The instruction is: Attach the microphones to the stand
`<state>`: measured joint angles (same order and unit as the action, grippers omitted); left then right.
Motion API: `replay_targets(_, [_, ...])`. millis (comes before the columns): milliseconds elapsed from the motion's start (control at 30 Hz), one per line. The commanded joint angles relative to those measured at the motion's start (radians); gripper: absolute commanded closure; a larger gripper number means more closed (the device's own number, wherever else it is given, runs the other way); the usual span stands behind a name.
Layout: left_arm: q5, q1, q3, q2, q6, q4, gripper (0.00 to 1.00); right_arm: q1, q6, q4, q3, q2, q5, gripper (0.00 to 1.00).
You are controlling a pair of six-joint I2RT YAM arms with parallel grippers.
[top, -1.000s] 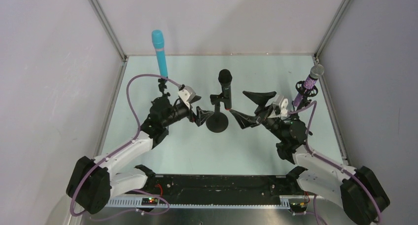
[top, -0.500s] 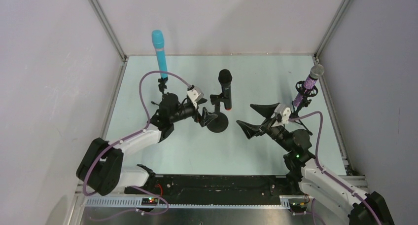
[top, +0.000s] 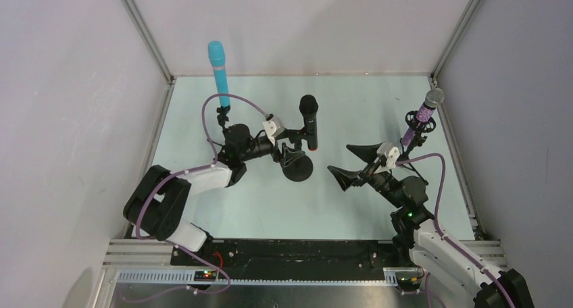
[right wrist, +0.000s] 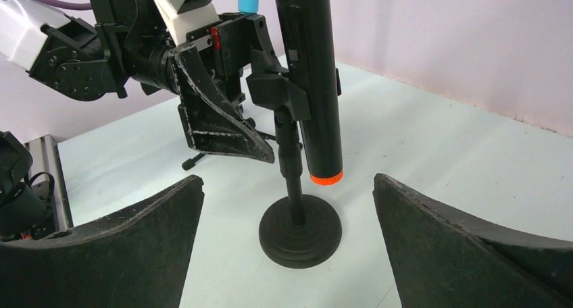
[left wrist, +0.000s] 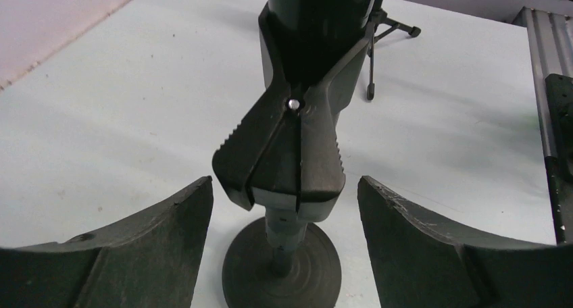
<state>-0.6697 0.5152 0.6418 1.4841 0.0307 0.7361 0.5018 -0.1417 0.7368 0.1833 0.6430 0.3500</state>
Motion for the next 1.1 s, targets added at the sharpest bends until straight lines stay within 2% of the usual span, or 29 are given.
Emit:
replay_targets(0, [-0.065, -0.012, 0.019, 0.03, -0.037, 0.219, 0.2, -0.011, -0.006, 0.011, -0.002, 0.002, 0.019, 0.0])
replay_targets(133, [-0.076, -0.028, 0.015, 0.071, -0.109, 0.3, 0.26, -0.012, -0.011, 0.021, -0.004, 0.014, 0.023, 0.0])
replay_targets(200, [-0.093, -0.038, 0.019, 0.092, -0.14, 0.327, 0.35, -0.012, -0.012, 0.027, -0.003, 0.02, 0.027, 0.0])
replay_targets(267, [-0.115, -0.044, 0.023, 0.111, -0.163, 0.352, 0.39, -0.012, -0.012, 0.03, -0.004, 0.027, 0.027, 0.0])
replay_targets(567, [-0.164, -0.047, 0.041, 0.15, -0.179, 0.382, 0.5, -0.012, -0.015, 0.043, -0.002, 0.05, 0.032, 0.0])
replay_targets(667, [-0.183, -0.047, 0.049, 0.162, -0.19, 0.389, 0.62, -0.013, -0.008, 0.041, -0.002, 0.058, 0.039, 0.0])
replay_targets(700, [-0.19, -0.047, 0.053, 0.164, -0.192, 0.39, 0.71, -0.013, -0.005, 0.038, -0.001, 0.062, 0.042, 0.0])
replay_targets(867, [-0.206, -0.047, 0.057, 0.162, -0.197, 0.399, 0.89, -0.012, 0.013, 0.022, 0.002, 0.083, 0.059, 0.0])
replay_targets(900, [-0.209, -0.047, 0.057, 0.16, -0.198, 0.401, 0.96, -0.013, 0.014, 0.022, 0.002, 0.088, 0.061, 0.0])
replay_targets(967, [-0.216, -0.047, 0.058, 0.156, -0.205, 0.403, 0.99, -0.013, 0.025, 0.018, 0.003, 0.1, 0.068, 0.0])
replay_targets(1067, [-0.22, -0.047, 0.058, 0.145, -0.216, 0.409, 1.0, -0.011, 0.034, 0.013, 0.003, 0.119, 0.072, 0.0])
